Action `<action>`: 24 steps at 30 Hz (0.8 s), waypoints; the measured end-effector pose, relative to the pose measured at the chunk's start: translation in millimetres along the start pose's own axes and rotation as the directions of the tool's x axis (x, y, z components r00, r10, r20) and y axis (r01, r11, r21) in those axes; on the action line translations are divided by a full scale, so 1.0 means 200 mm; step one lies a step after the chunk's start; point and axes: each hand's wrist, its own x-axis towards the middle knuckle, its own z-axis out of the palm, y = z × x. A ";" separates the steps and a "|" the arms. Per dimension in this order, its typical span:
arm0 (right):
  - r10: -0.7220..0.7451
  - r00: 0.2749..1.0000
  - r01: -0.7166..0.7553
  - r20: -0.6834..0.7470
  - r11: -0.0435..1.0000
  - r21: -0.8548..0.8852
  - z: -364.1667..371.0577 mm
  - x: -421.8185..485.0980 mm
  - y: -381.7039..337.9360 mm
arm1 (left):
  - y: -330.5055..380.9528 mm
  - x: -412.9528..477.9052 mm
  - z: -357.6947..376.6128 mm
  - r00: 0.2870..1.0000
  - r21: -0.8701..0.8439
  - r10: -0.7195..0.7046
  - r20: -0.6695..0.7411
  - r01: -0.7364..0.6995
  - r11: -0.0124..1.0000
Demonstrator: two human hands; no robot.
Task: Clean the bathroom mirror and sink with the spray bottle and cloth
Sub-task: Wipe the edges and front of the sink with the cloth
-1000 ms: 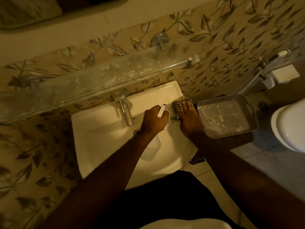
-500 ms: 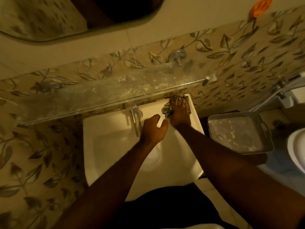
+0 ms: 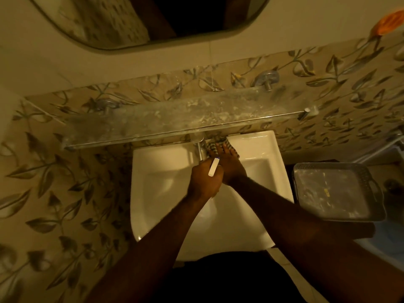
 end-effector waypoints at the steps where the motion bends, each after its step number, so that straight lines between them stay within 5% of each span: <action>1: 0.009 1.000 -0.009 -0.016 1.000 -0.008 0.02 -0.01 0.00 | -0.02 -0.01 -0.02 1.000 0.010 0.000 0.000 0.000 1.000; 7: -0.049 0.989 0.048 -0.137 0.999 -0.013 0.06 -0.14 -0.07 | -0.11 -0.05 -0.11 0.998 -0.016 -0.054 -0.015 0.054 0.998; 20: 0.055 0.995 -0.051 -0.087 0.997 0.058 0.24 -0.23 -0.25 | -0.25 -0.10 -0.21 0.987 -0.059 -0.158 -0.038 0.155 0.986; 24: 0.231 0.966 -0.183 -0.116 0.927 0.327 0.24 -0.25 -0.42 | -0.28 -0.09 -0.25 0.985 -0.043 -0.163 -0.058 0.161 0.986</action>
